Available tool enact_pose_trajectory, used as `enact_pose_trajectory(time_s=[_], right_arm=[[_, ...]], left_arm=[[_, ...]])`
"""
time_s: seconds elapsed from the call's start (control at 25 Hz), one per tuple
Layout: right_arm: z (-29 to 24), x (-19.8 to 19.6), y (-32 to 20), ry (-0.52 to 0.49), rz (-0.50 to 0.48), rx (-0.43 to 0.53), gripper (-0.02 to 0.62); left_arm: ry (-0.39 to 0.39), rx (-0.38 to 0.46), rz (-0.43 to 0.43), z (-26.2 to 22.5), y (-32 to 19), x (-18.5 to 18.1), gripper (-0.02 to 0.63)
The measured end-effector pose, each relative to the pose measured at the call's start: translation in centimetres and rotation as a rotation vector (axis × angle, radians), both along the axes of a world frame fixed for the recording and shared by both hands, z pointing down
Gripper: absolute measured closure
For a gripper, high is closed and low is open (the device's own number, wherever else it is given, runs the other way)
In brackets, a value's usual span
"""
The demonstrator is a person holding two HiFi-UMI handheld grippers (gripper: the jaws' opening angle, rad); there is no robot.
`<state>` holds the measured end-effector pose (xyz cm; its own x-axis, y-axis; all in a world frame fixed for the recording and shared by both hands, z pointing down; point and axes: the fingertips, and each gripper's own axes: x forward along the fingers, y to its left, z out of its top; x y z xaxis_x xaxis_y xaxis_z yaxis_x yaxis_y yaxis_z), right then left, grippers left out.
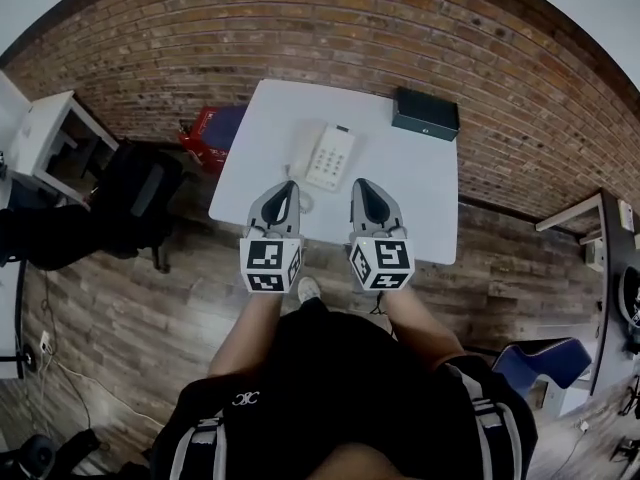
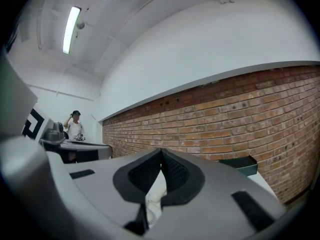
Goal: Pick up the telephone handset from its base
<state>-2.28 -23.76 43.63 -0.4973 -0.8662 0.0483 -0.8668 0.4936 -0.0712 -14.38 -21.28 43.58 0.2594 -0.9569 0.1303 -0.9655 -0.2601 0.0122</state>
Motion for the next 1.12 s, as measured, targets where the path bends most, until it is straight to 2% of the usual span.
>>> enact_pose_trajectory(time_s=[0.2, 0.48, 0.92, 0.96, 1.04, 1.12], right_arm=[[0.7, -1.5, -6.0, 0.020, 0.025, -0.024, 0.597], [2.0, -1.1, -11.3, 0.046, 0.092, -0.056, 0.597], [3.4, 2.8, -16.1, 0.051, 0.141, -0.092, 0.597], [3.6, 3.1, -16.4, 0.052, 0.143, -0.097, 0.597], [3.9, 3.7, -16.8, 0.051, 0.151, -0.105, 0.597], [4.1, 4.4, -17.2, 0.047, 0.160, -0.112, 0.597]], left_arm=[[0.004, -0.059, 0.032, 2.4, -6.6, -1.6, 0.607], [-0.019, -0.201, 0.092, 7.8, -13.8, -1.7, 0.607], [-0.075, -0.338, 0.035, 14.6, -21.1, -1.5, 0.607], [-0.075, -0.348, 0.042, 15.1, -21.5, -1.3, 0.585], [-0.083, -0.376, 0.060, 16.2, -22.3, -0.8, 0.475], [-0.105, -0.415, 0.071, 17.7, -23.0, -0.6, 0.443]])
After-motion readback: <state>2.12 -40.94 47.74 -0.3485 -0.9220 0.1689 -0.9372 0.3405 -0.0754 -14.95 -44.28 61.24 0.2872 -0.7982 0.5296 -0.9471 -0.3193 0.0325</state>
